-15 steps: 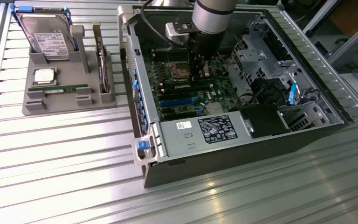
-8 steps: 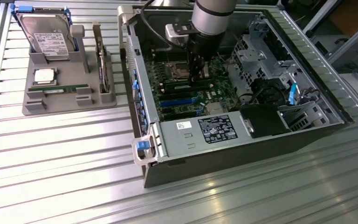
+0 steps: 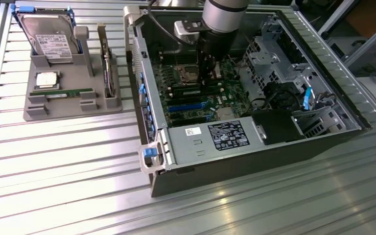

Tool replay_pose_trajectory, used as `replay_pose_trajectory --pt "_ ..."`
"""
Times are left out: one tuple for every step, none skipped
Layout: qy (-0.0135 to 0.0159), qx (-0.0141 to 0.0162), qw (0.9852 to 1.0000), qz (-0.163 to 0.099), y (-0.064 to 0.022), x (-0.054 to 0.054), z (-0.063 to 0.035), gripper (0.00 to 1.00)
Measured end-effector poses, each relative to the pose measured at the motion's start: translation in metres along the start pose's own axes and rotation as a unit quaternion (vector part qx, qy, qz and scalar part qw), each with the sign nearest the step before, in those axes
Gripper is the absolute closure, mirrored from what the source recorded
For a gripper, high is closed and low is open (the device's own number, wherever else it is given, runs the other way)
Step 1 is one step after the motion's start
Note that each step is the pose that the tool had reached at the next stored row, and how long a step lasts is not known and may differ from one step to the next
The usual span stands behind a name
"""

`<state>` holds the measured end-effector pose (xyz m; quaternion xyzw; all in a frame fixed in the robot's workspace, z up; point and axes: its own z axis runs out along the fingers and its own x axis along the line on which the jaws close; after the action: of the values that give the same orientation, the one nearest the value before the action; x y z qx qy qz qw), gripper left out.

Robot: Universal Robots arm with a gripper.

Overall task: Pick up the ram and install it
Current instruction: 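Insert the ram into the slot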

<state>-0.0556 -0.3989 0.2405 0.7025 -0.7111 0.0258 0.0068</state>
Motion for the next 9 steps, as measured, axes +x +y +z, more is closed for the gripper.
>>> replay_pose_trajectory --pt "-0.0001 0.0000 1.0000 0.000 -0.0001 0.000 -0.0039 0.74" --pt "0.0000 0.0000 1.0000 0.000 -0.0002 0.000 -0.0059 0.74" --pt "-0.0002 0.0001 1.0000 0.000 -0.0002 0.000 -0.0062 0.82" --pt "0.0002 -0.0006 1.0000 0.000 -0.0030 0.000 -0.0063 0.89" --pt "0.0007 -0.0021 1.0000 0.000 -0.0092 0.000 -0.0059 0.89" --pt "0.0011 -0.0039 1.0000 0.000 -0.0173 0.000 -0.0055 0.89" --pt "0.0017 -0.0060 1.0000 0.000 -0.0265 0.000 -0.0051 0.89" --pt "0.0017 -0.0074 1.0000 0.000 -0.0328 0.000 -0.0047 0.89" --pt "0.0020 -0.0101 0.9999 -0.001 -0.0452 0.000 -0.0042 0.89"
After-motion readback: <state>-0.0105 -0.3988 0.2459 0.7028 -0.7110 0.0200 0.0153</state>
